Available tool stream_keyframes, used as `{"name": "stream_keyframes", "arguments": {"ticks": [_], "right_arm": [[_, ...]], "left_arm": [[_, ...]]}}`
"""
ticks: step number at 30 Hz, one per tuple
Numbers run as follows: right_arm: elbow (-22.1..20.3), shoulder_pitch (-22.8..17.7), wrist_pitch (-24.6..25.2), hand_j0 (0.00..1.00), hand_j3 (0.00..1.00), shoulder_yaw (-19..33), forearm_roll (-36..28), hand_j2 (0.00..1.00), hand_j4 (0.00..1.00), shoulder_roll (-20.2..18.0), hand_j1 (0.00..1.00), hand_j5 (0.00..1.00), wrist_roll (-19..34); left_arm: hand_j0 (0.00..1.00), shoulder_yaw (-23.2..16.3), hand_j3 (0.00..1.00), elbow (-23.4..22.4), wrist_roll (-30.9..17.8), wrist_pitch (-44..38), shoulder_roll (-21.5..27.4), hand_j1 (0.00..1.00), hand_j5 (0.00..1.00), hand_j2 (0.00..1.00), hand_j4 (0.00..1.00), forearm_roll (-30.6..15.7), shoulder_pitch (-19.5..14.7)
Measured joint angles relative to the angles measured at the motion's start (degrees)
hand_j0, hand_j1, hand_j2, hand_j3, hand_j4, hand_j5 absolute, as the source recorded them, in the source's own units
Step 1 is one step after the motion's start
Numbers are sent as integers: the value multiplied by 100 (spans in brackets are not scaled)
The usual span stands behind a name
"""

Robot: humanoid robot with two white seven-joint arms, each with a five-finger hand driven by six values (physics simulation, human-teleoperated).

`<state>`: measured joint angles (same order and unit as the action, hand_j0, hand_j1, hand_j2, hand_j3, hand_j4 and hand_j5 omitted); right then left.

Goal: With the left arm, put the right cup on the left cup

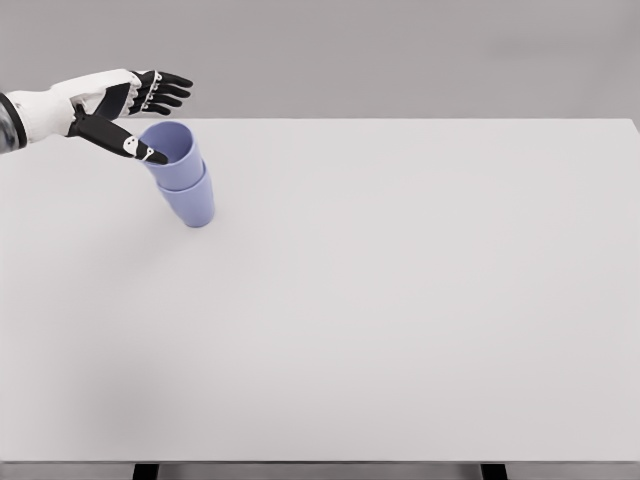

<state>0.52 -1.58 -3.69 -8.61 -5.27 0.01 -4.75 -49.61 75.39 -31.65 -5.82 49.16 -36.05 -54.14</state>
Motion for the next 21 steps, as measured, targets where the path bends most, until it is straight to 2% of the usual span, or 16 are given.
{"name": "stream_keyframes", "arguments": {"ticks": [5,6,12,15,16,17,18,19,21], "right_arm": [[0,0,0,100,100,0,0,100,100,0,100,100,0],[0,0,0,100,100,0,0,100,100,0,100,100,0],[0,0,0,100,100,0,0,100,100,0,100,100,0],[0,0,0,100,100,0,0,100,100,0,100,100,0],[1,0,0,100,100,0,0,100,100,0,100,100,0],[0,0,0,100,100,0,0,100,100,0,100,100,0],[0,0,0,100,100,0,0,100,100,0,100,100,0],[0,0,0,100,100,0,0,100,100,0,100,100,0],[0,0,0,100,100,0,0,100,100,0,100,100,0]], "left_arm": [[94,85,94,76,0,0,5,94,94,94,94,-6,-35],[100,97,100,92,0,0,6,100,100,100,100,-7,-35],[100,339,100,388,0,0,479,100,100,100,100,-43,-26],[100,468,100,513,3,2,812,100,100,100,100,-88,324],[100,554,100,538,1,5,904,100,100,100,100,-66,580],[100,665,100,574,-1,8,996,100,100,100,100,-54,633],[100,831,100,622,2,12,1099,100,100,100,100,-94,1051],[100,1010,100,669,-1,12,1174,100,100,100,100,-68,1231],[100,1254,100,733,0,15,1279,100,100,100,100,-93,1231]]}}
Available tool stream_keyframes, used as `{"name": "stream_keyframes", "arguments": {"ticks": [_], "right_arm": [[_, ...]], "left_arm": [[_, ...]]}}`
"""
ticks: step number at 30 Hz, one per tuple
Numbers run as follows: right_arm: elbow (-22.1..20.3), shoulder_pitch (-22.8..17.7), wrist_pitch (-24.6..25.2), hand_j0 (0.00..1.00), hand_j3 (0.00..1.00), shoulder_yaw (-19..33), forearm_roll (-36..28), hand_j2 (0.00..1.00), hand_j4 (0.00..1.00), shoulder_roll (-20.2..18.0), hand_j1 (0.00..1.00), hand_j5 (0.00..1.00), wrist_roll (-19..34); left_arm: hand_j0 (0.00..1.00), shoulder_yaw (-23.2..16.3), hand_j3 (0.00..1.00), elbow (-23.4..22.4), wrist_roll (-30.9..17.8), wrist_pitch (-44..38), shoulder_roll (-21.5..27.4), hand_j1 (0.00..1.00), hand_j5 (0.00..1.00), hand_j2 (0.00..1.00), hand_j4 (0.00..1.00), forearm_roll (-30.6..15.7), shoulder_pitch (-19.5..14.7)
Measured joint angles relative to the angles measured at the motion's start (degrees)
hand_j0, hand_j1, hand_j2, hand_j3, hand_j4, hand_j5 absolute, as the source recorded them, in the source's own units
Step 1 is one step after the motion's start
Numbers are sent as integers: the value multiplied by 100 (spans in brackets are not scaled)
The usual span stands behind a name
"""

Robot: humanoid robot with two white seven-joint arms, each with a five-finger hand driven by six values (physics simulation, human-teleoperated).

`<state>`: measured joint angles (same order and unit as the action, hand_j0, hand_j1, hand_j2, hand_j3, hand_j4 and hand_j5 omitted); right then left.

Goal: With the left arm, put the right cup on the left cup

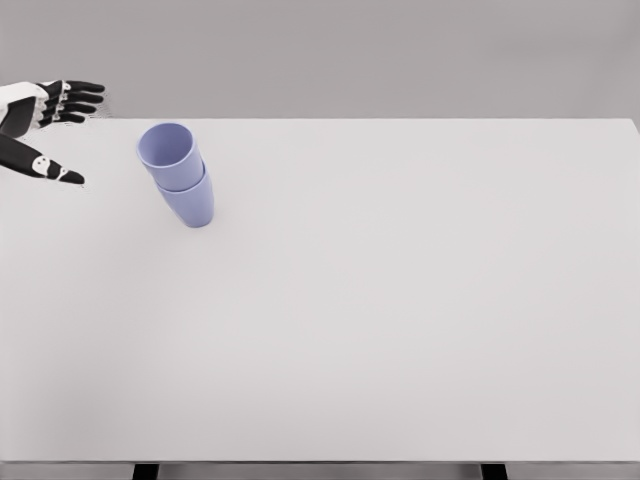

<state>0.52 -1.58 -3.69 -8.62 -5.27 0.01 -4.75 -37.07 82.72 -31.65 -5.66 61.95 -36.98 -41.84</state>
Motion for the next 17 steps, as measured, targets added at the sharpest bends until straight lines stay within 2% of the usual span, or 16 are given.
{"name": "stream_keyframes", "arguments": {"ticks": [1,2,3,4,7,17], "right_arm": [[0,0,0,100,100,0,0,100,100,0,100,100,0],[0,0,0,100,100,0,0,100,100,0,100,100,0],[0,0,0,100,100,0,0,100,100,0,100,100,0],[0,0,0,100,100,0,0,100,100,0,100,100,0],[1,0,0,100,100,1,0,100,100,0,100,100,0],[0,0,0,100,100,0,0,100,100,0,100,100,0]], "left_arm": [[100,228,100,34,3,15,39,100,100,100,100,-31,572],[100,379,100,53,-1,22,54,100,100,100,100,0,642],[100,532,100,73,3,28,80,100,100,100,100,-40,901],[100,654,100,81,0,27,84,100,100,100,100,-7,914],[100,862,100,136,1,-13,90,100,100,100,100,-13,1262],[100,966,100,500,0,-45,98,100,100,100,100,18,1389]]}}
